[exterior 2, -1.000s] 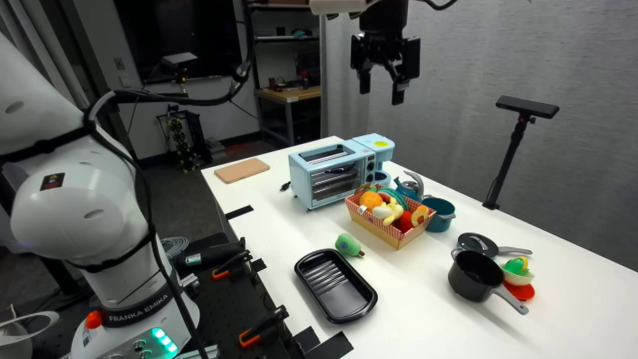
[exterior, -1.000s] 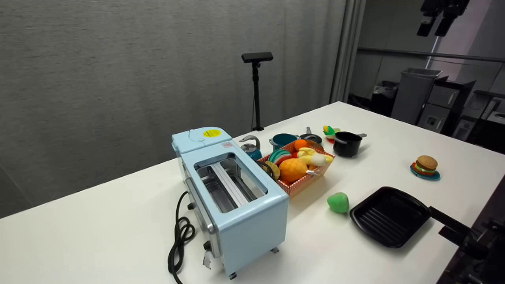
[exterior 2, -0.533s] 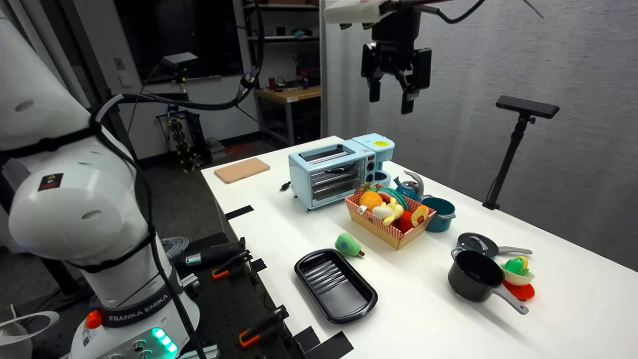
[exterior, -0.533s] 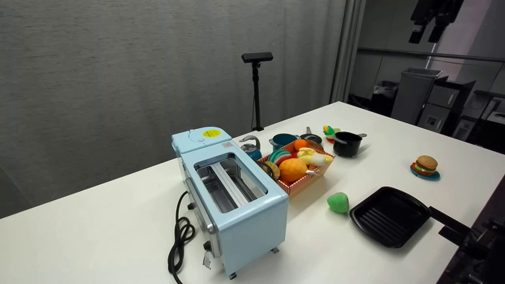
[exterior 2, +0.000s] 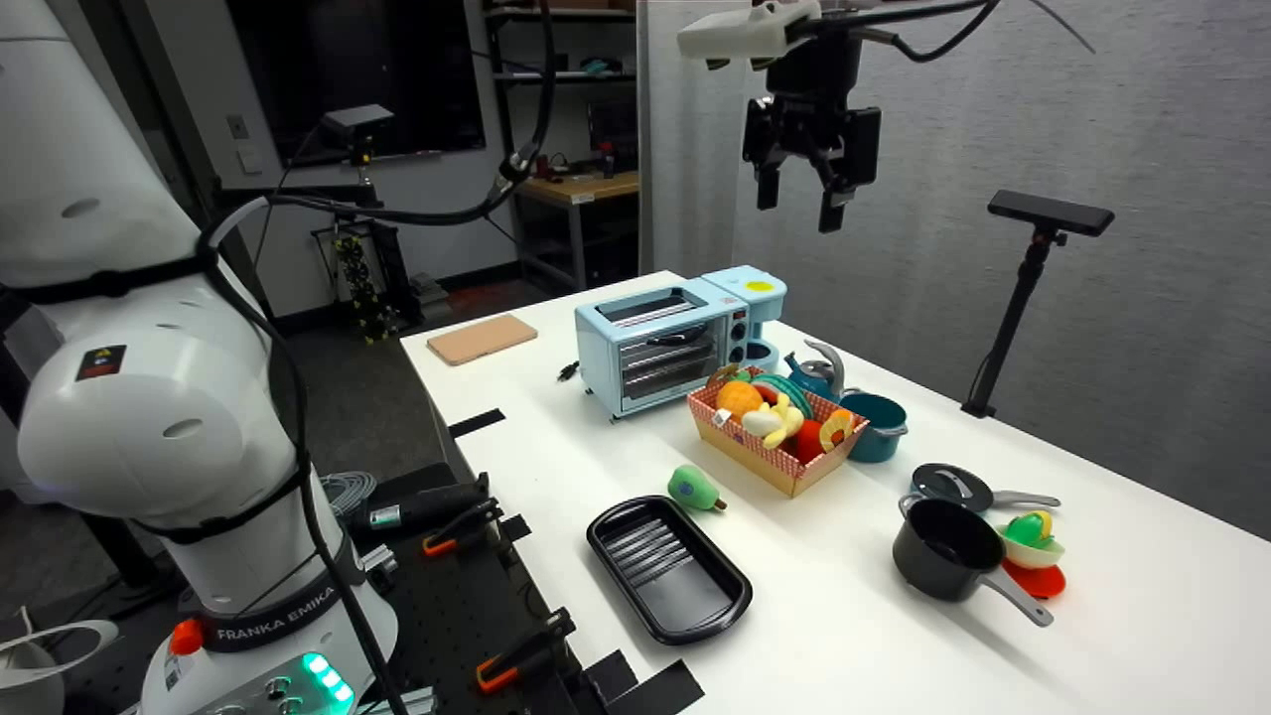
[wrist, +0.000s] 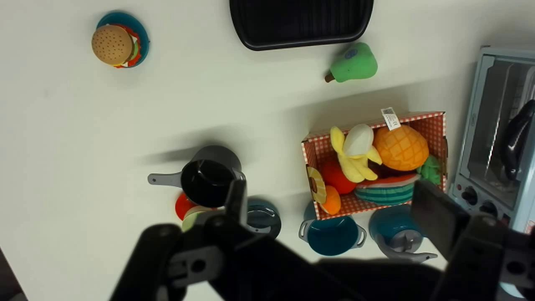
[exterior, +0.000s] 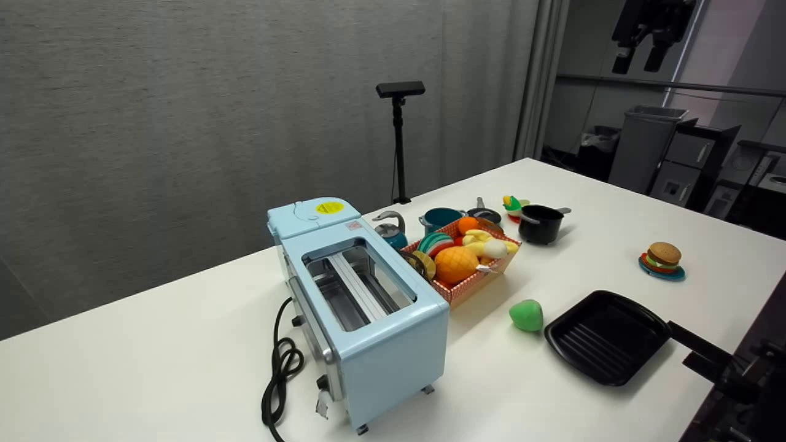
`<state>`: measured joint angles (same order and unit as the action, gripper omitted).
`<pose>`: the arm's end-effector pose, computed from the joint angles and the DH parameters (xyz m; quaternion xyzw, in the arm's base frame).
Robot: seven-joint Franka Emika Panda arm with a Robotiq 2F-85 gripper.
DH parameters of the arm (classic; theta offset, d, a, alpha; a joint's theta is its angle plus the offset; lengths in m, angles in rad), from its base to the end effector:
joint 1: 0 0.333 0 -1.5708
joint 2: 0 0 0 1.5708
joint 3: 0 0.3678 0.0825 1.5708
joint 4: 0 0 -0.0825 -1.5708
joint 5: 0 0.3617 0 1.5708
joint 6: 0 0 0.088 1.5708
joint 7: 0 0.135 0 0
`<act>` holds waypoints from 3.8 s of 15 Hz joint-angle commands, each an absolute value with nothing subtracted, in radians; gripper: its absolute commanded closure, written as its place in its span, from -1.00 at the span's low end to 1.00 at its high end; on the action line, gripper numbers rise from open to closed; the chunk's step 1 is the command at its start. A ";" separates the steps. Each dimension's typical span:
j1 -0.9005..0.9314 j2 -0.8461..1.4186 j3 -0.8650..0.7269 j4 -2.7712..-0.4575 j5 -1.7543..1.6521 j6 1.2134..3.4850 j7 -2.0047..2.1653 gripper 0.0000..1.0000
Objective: Take the banana plush toy from the box and put it in the black pot
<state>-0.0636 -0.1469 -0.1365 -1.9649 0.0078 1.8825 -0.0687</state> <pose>0.4850 -0.1016 0.5707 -0.9972 0.0663 -0.0331 0.0094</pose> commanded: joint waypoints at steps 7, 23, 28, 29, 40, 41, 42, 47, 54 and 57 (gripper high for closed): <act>-0.071 -0.106 -0.121 -1.927 0.009 1.878 -0.072 -1.00; -0.002 0.728 -0.087 -1.428 -0.140 1.602 0.088 -1.00; 0.092 0.929 -0.071 -1.258 -0.241 1.469 0.081 -1.00; 0.107 0.955 -0.070 -1.226 -0.255 1.448 0.074 -1.00; 0.136 1.062 -0.069 -0.979 -0.320 1.384 -0.033 -0.99; 0.140 1.072 -0.069 -0.955 -0.324 1.387 -0.041 -0.96; 0.143 1.081 -0.069 -0.933 -0.329 1.392 -0.049 -0.94; 0.164 1.142 -0.077 -0.824 -0.357 1.422 -0.074 -0.94; 0.185 1.261 -0.085 -0.698 -0.372 1.420 -0.118 -0.90; 0.196 1.304 -0.089 -0.657 -0.371 1.413 -0.142 -0.90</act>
<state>0.1802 1.2259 -0.0757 -0.7663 -0.3467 1.4276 -0.0983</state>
